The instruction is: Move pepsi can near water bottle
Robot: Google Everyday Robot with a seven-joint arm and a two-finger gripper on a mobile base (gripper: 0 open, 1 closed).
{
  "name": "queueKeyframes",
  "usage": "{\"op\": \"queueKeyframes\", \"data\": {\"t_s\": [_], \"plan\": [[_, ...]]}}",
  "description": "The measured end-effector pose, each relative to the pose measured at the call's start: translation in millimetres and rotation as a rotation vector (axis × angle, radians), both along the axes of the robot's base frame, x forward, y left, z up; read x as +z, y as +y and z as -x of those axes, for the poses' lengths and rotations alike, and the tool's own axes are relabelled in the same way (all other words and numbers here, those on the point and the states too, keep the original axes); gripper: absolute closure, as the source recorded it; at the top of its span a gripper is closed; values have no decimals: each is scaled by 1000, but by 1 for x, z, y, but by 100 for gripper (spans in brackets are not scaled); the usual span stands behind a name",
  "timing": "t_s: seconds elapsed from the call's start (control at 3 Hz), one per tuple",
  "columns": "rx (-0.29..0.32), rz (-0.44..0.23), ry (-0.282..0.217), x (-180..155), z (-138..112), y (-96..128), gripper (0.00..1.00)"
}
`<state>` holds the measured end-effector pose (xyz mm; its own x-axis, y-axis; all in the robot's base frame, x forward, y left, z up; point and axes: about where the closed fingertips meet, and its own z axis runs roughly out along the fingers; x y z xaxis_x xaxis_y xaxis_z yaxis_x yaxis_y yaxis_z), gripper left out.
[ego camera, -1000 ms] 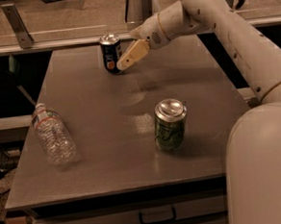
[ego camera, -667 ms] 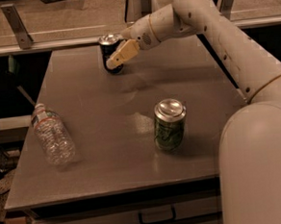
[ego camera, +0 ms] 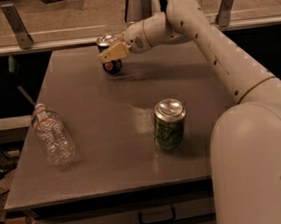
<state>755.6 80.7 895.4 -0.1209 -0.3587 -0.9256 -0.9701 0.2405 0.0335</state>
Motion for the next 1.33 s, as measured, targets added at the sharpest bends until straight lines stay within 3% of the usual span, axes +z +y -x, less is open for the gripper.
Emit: {"op": "queueKeyframes", "data": {"t_s": [0.33, 0.67, 1.0, 1.33], "plan": [[-6, -28, -1, 3, -6, -1, 64], [-8, -69, -44, 33, -7, -13, 87], [-5, -72, -45, 34, -7, -11, 100], [-5, -72, -45, 34, -7, -10, 100]]}}
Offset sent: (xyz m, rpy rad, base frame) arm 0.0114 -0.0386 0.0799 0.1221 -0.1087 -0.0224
